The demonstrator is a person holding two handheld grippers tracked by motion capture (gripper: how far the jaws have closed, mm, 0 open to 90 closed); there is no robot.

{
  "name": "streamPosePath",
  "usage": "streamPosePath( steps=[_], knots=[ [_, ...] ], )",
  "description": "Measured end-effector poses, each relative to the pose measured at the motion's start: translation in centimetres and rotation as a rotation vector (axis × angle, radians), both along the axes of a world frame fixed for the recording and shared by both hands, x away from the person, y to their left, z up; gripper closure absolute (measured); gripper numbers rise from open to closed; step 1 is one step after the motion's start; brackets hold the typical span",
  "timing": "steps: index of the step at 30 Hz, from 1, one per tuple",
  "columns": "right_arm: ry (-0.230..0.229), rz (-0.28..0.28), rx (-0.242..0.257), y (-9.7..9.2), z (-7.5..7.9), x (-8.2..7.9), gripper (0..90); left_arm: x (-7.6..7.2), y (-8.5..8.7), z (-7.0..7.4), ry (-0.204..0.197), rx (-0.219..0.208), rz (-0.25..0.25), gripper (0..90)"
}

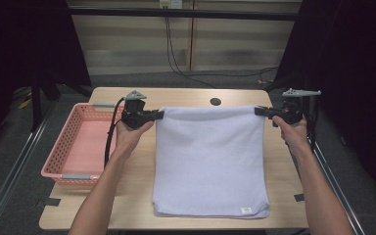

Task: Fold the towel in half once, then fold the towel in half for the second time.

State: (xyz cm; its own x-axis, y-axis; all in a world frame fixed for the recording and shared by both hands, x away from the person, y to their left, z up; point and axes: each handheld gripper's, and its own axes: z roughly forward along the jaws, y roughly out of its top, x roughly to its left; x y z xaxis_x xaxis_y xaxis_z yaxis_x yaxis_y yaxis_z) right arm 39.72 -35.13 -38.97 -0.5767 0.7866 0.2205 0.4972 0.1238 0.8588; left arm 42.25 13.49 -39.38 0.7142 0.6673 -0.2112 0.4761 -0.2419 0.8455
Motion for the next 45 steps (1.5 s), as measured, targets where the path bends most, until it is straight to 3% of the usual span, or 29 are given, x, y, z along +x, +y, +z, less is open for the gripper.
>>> streamPosePath(
  steps=[3, 5, 8, 11, 14, 18, 28, 39, 45],
  knots=[
    [-0.015, 0.019, -0.001, -0.2, 0.1, -0.9, 85.1, -0.8, 0.2, 0.0, -0.002, -0.001, -0.026, 83.6],
    [-0.022, 0.035, 0.004, -0.5, 0.2, -1.8, 85.1, -1.7, 0.3, -0.2, 0.011, -0.036, -0.034, 83.6],
    [-0.028, 0.051, -0.003, -0.7, 0.4, -3.2, 85.1, -3.1, 0.1, -0.3, -0.012, -0.017, -0.049, 83.6],
    [-0.032, 0.069, -0.012, -0.8, 0.5, -4.7, 85.1, -4.4, 0.3, 0.1, -0.029, -0.055, -0.053, 83.6],
    [-0.04, 0.087, -0.013, -1.0, 0.5, -6.2, 85.1, -5.6, 0.4, 0.1, -0.037, -0.035, -0.077, 83.6],
    [-0.033, 0.108, 0.0, -1.2, -0.1, -8.2, 85.0, -6.9, 0.6, -0.6, -0.028, -0.023, -0.097, 83.6],
    [-0.015, 0.143, -0.018, -1.0, -1.4, -11.7, 84.9, -10.0, 1.2, -2.3, 0.001, -0.039, -0.141, 83.3],
    [0.009, 0.169, -0.029, -0.8, -3.2, -14.8, 84.8, -13.1, 1.6, -4.9, 0.05, -0.005, -0.151, 82.8],
    [0.033, 0.178, -0.03, -0.8, -4.1, -16.6, 84.5, -14.2, 1.8, -5.5, 0.062, 0.018, -0.172, 82.7]
  ],
)
